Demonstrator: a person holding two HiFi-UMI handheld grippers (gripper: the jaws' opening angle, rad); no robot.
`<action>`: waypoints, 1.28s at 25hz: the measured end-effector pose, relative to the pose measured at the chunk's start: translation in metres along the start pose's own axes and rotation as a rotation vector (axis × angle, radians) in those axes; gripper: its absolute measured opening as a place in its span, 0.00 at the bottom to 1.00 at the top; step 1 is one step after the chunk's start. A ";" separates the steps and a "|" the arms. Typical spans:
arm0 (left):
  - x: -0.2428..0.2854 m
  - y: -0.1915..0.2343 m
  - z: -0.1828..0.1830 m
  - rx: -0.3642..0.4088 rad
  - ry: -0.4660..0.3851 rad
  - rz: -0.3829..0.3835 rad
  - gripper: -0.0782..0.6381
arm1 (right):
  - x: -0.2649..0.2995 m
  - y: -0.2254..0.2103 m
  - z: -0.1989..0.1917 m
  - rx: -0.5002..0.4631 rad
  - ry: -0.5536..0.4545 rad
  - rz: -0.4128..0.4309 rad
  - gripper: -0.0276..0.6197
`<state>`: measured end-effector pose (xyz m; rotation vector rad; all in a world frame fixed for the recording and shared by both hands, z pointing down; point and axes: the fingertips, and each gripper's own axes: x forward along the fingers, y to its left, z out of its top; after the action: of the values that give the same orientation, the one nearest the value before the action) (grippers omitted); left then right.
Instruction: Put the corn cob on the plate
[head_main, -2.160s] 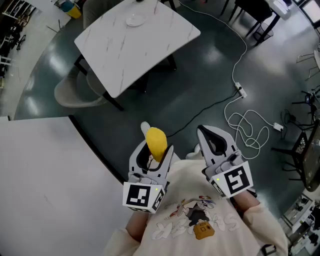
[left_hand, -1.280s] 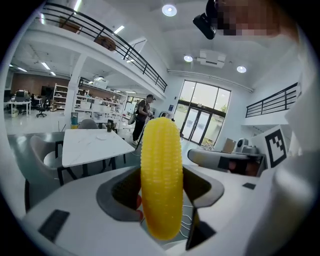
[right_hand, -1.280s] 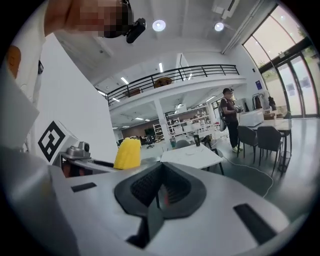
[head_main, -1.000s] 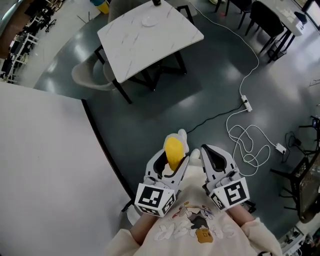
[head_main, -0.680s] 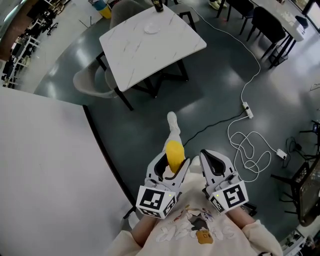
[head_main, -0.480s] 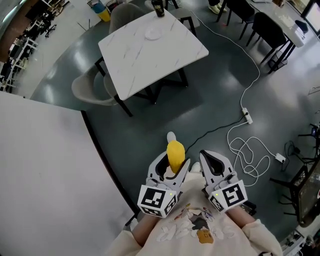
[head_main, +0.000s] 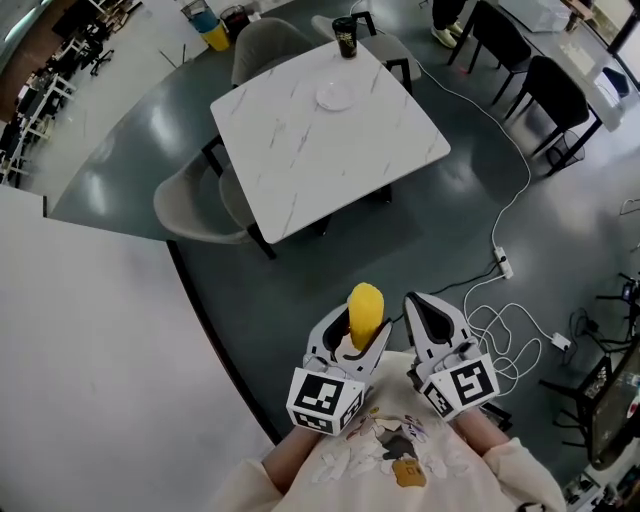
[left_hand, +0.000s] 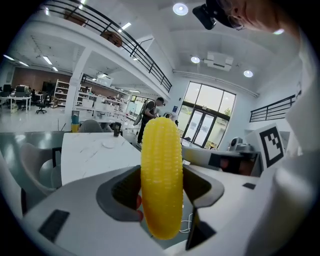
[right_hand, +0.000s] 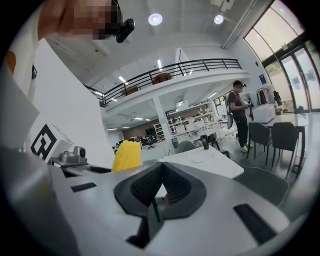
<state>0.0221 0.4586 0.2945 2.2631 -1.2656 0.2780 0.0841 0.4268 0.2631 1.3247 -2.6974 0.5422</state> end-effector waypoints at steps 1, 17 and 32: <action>0.002 0.012 0.005 0.001 0.001 -0.002 0.47 | 0.013 0.001 0.001 0.004 0.003 -0.005 0.05; 0.049 0.116 0.047 -0.019 0.055 -0.051 0.47 | 0.133 -0.001 0.014 0.036 0.040 -0.041 0.05; 0.185 0.179 0.150 0.023 0.050 -0.012 0.47 | 0.252 -0.120 0.096 0.068 -0.022 0.005 0.05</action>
<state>-0.0395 0.1672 0.3079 2.2677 -1.2287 0.3444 0.0294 0.1368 0.2646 1.3477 -2.7241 0.6286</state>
